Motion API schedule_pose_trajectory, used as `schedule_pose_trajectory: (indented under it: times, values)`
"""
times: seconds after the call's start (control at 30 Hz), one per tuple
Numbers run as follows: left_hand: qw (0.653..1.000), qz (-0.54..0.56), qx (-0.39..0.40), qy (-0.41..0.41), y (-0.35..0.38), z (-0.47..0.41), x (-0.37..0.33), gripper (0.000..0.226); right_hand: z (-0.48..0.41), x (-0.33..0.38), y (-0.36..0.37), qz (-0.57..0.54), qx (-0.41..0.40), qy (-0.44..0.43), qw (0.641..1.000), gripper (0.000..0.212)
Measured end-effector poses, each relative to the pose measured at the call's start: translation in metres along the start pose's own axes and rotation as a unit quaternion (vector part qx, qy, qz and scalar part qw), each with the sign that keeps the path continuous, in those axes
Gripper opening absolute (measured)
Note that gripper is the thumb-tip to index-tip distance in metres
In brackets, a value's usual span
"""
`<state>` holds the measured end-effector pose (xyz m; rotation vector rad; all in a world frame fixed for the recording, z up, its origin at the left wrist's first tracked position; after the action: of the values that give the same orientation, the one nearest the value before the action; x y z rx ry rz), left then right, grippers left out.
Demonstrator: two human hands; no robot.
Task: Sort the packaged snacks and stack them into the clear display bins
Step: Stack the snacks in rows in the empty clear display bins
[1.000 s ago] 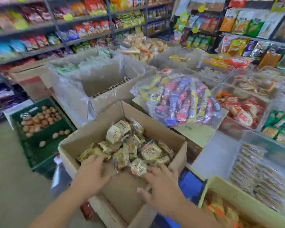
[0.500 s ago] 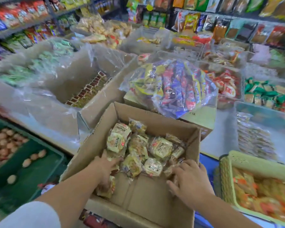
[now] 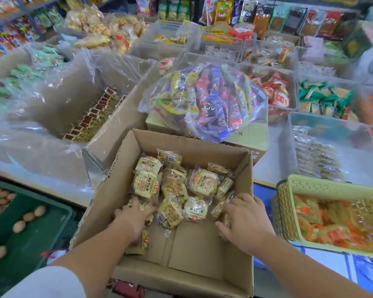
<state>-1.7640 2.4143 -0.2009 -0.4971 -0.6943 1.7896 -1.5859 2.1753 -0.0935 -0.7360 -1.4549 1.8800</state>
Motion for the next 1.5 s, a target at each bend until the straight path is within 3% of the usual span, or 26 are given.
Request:
schedule_pose_trajectory:
  times: [0.33, 0.47, 0.57, 0.67, 0.77, 0.87, 0.93, 1.0, 1.13, 1.23, 1.3, 1.37, 1.5]
  values:
    - [0.989, 0.028, -0.004, 0.145, -0.007, 0.011, -0.026, 0.078, 0.003, -0.003, 0.002, -0.021, -0.003, 0.002, 1.000, 0.062]
    - [0.972, 0.155, -0.057, 0.170, -0.018, 0.019, -0.032, 0.079, 0.002, -0.003, 0.004, -0.036, -0.004, 0.002, 0.999, 0.062]
    - [0.927, 0.301, -0.126, 0.187, -0.029, 0.036, -0.030, 0.074, 0.001, -0.005, 0.006, -0.057, -0.004, 0.010, 0.998, 0.063]
    - [0.835, 0.484, -0.199, 0.169, -0.041, 0.065, -0.033, 0.070, 0.002, -0.006, 0.005, -0.060, 0.014, 0.012, 0.998, 0.069]
    - [0.687, 0.659, -0.281, 0.124, -0.054, 0.095, -0.047, 0.073, 0.005, -0.002, -0.008, -0.140, 0.039, 0.030, 0.989, 0.076]
    - [0.500, 0.807, -0.295, 0.106, -0.057, 0.109, -0.073, 0.079, 0.018, 0.001, -0.036, -0.353, 0.066, 0.032, 0.933, 0.075]
    - [0.439, 0.844, -0.276, 0.135, -0.069, 0.118, -0.098, 0.069, 0.033, 0.008, -0.051, -0.477, 0.115, 0.002, 0.871, 0.067]
    - [0.431, 0.848, -0.257, 0.173, -0.084, 0.126, -0.122, 0.060, 0.046, 0.013, -0.065, -0.559, 0.168, -0.028, 0.812, 0.059]
    - [0.419, 0.850, -0.249, 0.200, -0.106, 0.133, -0.158, 0.072, 0.052, -0.004, -0.088, -0.631, 0.173, -0.032, 0.755, 0.018]
    - [0.406, 0.847, -0.270, 0.210, -0.119, 0.133, -0.180, 0.081, 0.045, -0.030, -0.087, -0.678, 0.199, -0.014, 0.708, 0.029]
    - [0.394, 0.848, -0.287, 0.206, -0.128, 0.128, -0.196, 0.088, 0.036, -0.055, -0.083, -0.693, 0.194, -0.001, 0.694, 0.034]
    - [0.385, 0.848, -0.312, 0.189, -0.134, 0.122, -0.218, 0.088, 0.029, -0.085, -0.083, -0.685, 0.164, 0.013, 0.710, 0.030]
    - [0.388, 0.830, -0.369, 0.160, -0.147, 0.107, -0.267, 0.097, 0.021, -0.156, -0.084, -0.575, 0.042, 0.076, 0.813, 0.034]
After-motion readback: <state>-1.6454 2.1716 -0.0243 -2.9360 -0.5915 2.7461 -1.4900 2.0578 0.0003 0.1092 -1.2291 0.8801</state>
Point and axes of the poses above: each hand's wrist, its own z-axis away from the middle knuckle, its own y-axis out of the palm, x = y × z, the point moved 8 cm from there along -z, towards the middle knuckle, and after that the axes turned 14 degrees about y, right-handed, at the moved point
